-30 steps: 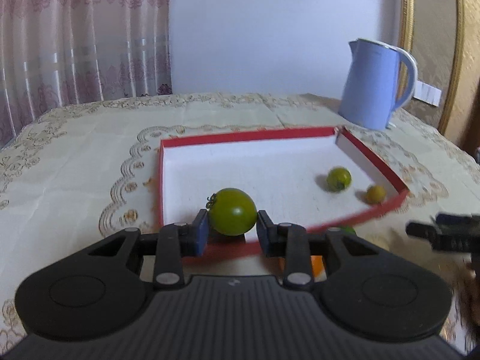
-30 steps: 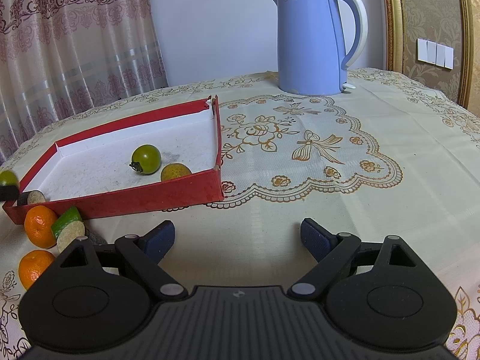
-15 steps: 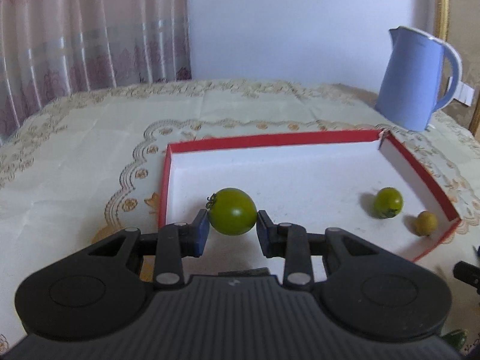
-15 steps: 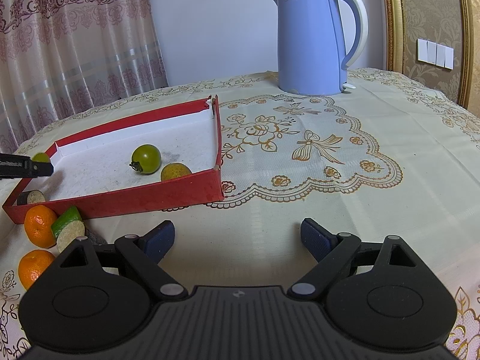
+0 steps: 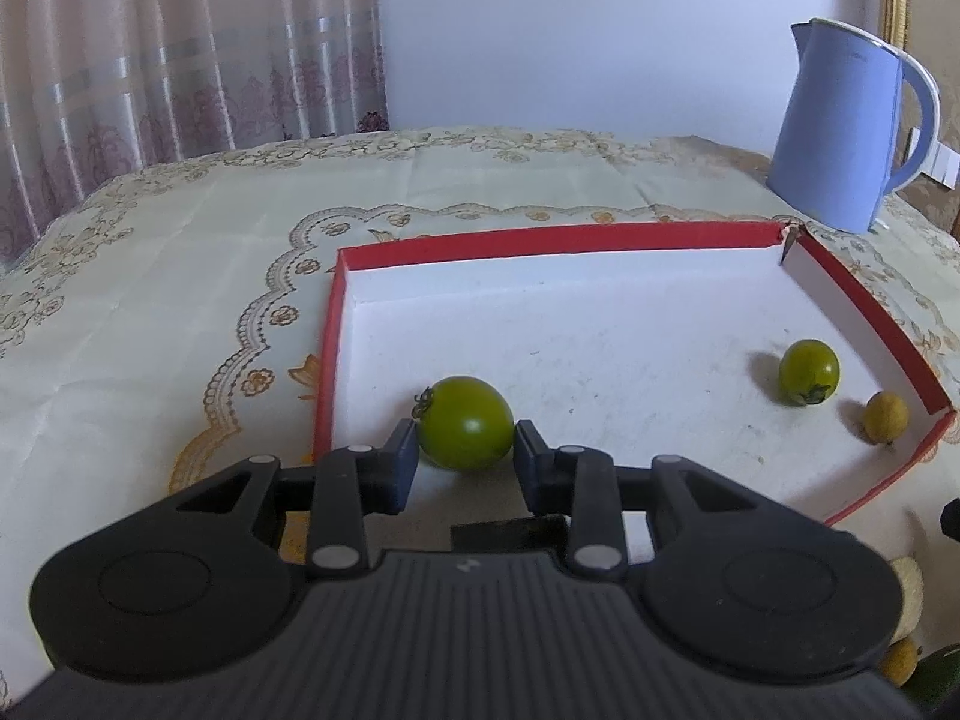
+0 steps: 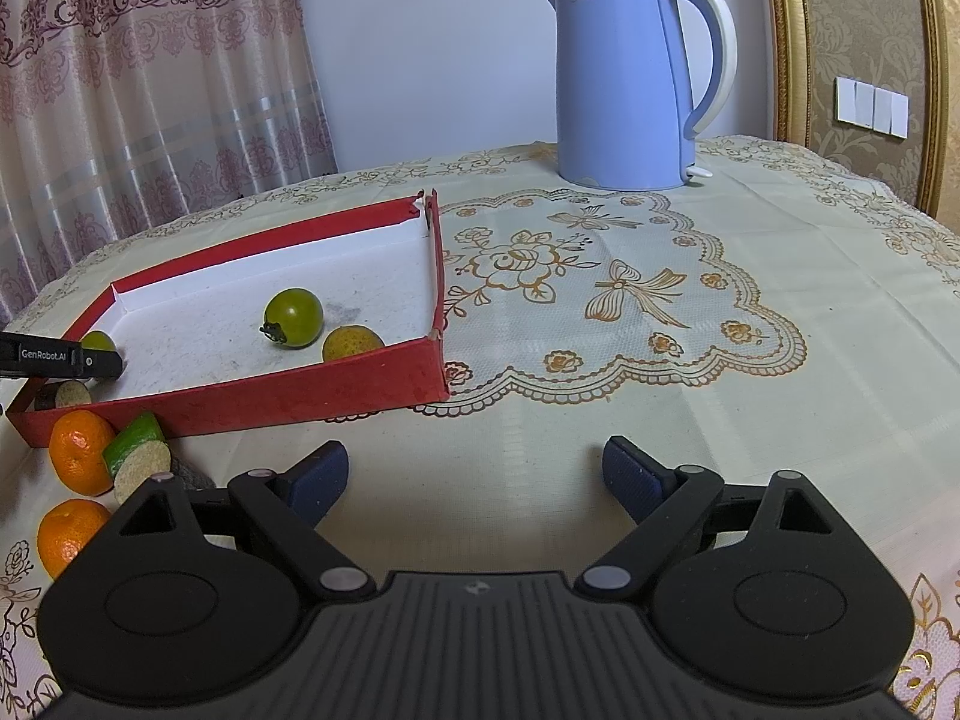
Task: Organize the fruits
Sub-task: 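Carry the green tomato into the tray and open the left gripper, then lower the right gripper onto the dark green avocado-shaped fruit and close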
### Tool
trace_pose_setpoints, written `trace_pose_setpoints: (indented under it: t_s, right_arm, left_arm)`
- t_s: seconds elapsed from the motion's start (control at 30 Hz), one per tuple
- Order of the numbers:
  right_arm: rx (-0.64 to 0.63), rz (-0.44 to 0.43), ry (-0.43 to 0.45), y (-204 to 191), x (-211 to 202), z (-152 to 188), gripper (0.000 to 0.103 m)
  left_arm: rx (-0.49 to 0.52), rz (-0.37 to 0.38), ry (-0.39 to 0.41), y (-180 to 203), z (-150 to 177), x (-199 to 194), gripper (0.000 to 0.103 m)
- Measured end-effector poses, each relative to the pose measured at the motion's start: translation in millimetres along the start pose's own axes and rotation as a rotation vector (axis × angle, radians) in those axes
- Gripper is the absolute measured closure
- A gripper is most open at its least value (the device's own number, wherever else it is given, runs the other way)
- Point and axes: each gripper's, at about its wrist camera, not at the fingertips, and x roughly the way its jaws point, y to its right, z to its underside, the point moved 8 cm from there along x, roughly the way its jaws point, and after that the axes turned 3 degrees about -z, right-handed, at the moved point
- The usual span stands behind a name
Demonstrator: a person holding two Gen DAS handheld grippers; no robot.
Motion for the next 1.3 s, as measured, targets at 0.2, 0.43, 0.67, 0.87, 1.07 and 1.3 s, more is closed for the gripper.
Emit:
trace_pose_setpoints:
  t_s: [0.2, 0.43, 0.67, 0.87, 1.07, 1.3]
  right_arm:
    - [0.001, -0.002, 0.0, 0.2, 0.1, 0.4, 0.01]
    - [0.002, -0.003, 0.001, 0.5, -0.3, 0.6, 0.01]
    - [0.002, -0.003, 0.001, 0.3, -0.3, 0.5, 0.01]
    - [-0.001, -0.001, 0.0, 0.2, -0.4, 0.7, 0.01]
    - [-0.002, 0.0, 0.001, 0.3, -0.6, 0.7, 0.01]
    - [0.022, -0.012, 0.019, 2.1, -5.9, 1.3, 0.01]
  left_arm:
    - [-0.02, -0.021, 0.038, -10.4, 0.9, -20.6, 0.054]
    - [-0.018, -0.012, 0.105, -11.2, 14.4, -62.4, 0.044]
    - [-0.023, -0.019, 0.188, -17.2, 46.3, -104.1, 0.034]
    - [-0.007, 0.018, 0.165, -8.5, 76.6, -110.8, 0.025]
    - [0.005, 0.048, 0.105, 4.0, 93.7, -98.1, 0.024]
    - [0.009, 0.023, 0.091, 3.3, 98.9, -92.2, 0.011]
